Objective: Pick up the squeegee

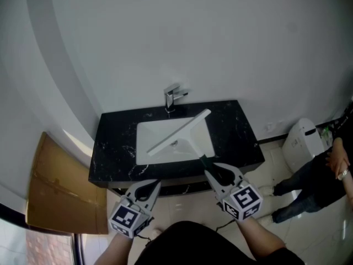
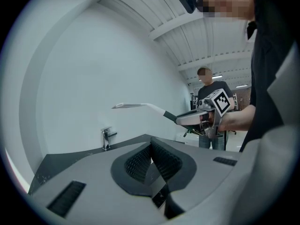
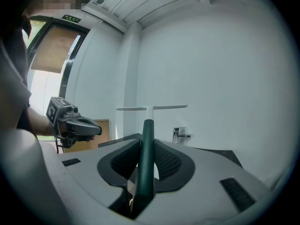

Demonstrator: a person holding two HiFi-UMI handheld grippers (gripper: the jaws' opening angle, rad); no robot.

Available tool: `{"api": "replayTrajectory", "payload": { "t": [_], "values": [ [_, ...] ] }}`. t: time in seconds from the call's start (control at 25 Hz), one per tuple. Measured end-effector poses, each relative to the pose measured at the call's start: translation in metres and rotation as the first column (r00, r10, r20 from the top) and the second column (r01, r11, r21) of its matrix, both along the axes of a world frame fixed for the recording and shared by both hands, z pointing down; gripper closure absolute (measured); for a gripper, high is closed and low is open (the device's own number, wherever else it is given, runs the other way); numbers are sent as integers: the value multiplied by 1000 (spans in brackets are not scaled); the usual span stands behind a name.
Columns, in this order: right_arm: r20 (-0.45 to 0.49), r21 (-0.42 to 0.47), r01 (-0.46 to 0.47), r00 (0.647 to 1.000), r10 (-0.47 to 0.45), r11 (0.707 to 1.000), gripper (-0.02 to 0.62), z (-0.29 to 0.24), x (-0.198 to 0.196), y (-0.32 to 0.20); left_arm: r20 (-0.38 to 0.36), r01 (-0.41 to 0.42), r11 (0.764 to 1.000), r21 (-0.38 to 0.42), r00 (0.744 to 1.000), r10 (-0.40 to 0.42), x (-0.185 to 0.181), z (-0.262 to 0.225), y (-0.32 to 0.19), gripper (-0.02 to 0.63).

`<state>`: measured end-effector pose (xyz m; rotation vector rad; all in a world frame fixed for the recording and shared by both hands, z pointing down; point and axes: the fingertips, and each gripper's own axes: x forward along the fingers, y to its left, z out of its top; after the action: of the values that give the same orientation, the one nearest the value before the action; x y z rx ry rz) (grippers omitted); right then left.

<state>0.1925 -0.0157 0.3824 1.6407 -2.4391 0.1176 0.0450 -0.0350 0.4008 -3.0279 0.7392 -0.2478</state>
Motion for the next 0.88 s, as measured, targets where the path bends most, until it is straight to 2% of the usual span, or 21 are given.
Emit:
{"api": "replayTrajectory", "payload": {
  "t": [0.88],
  "values": [
    [-1, 3, 25, 1000, -25, 1000, 499, -2, 0, 0, -5, 34, 999, -22, 999, -34, -1, -1, 4, 615]
  ]
}}
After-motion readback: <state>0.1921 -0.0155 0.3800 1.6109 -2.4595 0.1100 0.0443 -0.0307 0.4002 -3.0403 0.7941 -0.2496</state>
